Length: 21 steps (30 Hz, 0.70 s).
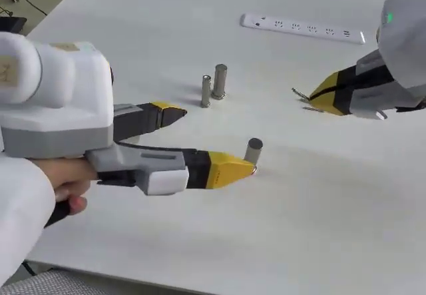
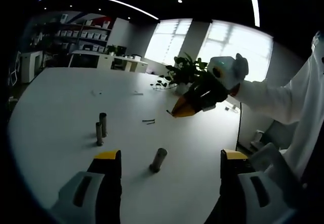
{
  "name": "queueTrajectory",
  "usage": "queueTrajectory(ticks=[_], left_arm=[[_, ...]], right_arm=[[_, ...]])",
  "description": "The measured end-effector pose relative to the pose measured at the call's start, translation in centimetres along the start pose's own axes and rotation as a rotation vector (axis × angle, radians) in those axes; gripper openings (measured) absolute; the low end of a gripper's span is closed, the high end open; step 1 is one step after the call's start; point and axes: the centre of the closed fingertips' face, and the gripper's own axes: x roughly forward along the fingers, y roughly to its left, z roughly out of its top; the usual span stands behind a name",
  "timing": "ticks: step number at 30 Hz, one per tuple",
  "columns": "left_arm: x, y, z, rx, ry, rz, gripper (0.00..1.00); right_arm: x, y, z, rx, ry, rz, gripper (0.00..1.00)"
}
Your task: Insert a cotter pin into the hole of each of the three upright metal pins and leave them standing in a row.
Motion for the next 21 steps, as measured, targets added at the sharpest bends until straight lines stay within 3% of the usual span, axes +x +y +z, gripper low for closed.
queueTrajectory(ticks=[6,12,14,21], left_arm=[[1.7,-0.5,1.0,0.007,0.012,-0.055,0.72],[3.1,-1.1,1.6,-0.018,0.026,-0.107,0.64],[3.4,-1.6,1.8,-0.05,0.029,-0.138,0.61],[4.3,-2.4,1.4,-0.103,0.072,-0.179,0.48]], right_arm=[[-0.7,2.4,2.1,-0.029,-0.046,-0.005,0.0],[-1.3,3.8,3.8,-0.037,-0.087,-0.01,0.0],[-1.4,4.1,4.0,-0.046,-0.091,-0.014,0.0],[-1.8,5.2,4.7,-0.048,-0.113,-0.037,0.0]])
